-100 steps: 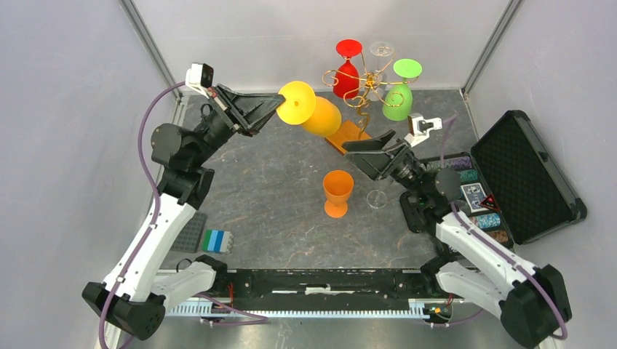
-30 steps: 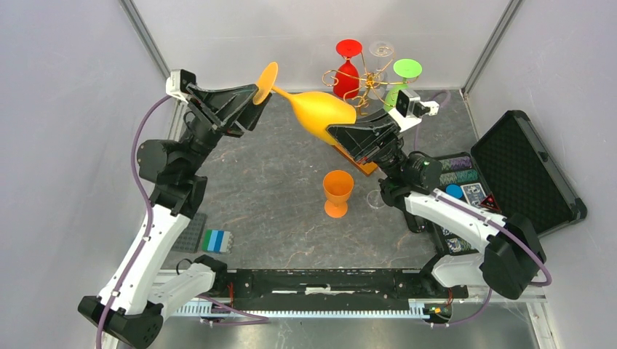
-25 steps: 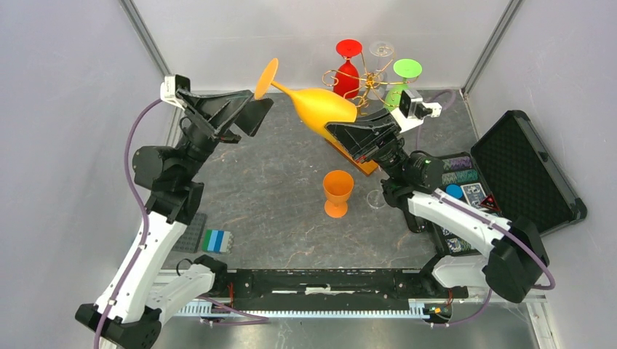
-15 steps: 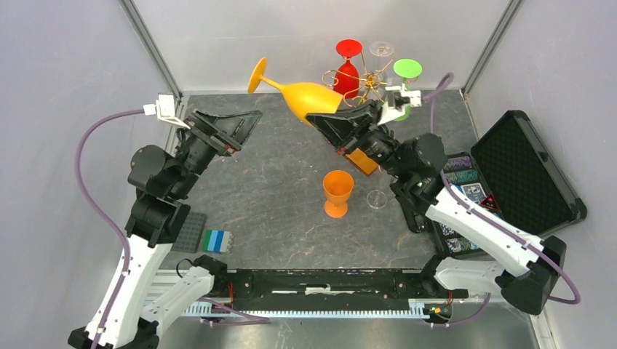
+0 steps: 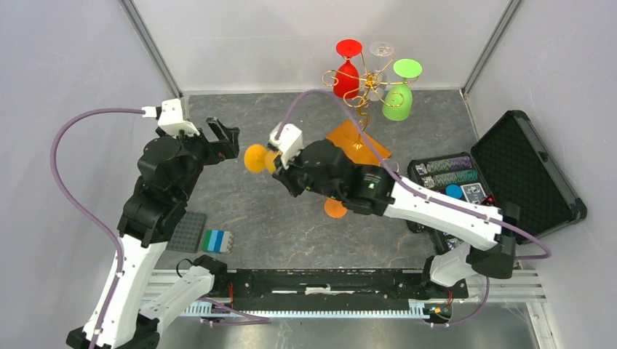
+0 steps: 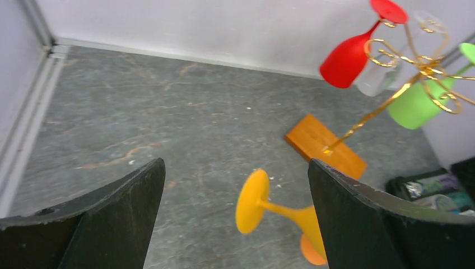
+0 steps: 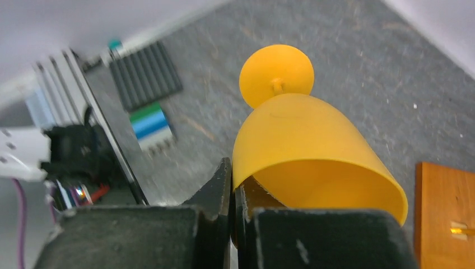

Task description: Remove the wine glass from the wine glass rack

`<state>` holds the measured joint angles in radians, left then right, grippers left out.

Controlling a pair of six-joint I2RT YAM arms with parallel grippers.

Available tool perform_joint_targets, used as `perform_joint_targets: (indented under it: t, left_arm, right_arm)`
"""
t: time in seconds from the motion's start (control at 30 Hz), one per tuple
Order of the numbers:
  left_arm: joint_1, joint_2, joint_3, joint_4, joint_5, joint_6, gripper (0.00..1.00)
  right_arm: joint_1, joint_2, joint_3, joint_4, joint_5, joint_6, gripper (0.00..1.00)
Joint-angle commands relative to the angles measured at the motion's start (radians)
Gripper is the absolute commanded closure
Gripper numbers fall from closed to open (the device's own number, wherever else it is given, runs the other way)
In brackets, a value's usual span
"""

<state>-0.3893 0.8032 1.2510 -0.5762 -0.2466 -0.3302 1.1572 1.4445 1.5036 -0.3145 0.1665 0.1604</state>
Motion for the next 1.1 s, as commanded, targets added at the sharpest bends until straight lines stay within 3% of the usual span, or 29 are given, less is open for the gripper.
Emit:
perform_joint_targets:
  t: [0.0,0.4,0.73,1.07]
  left_arm:
    - [0.004,-0.027,0.018,-0.022,-0.130,0.117,0.00]
    - [0.003,-0.061,-0.002,-0.034,-0.288,0.146,0.00]
    - [0.004,-0.082,-0.024,-0.036,-0.276,0.150,0.00]
    - [0.004,-0.076,-0.030,-0.033,-0.281,0.149,0.00]
  right_arm:
    - [0.048,0.067,0.105,-0.225,0.112,-0.104,1.00]
    - [0.067,0.228,0.132,-0.405,0.180,-0.114,1.00]
    - [0.067,0.342,0.144,-0.496,0.101,-0.144,0.99]
    - [0.065,0.382,0.136,-0.521,0.042,-0.186,0.82]
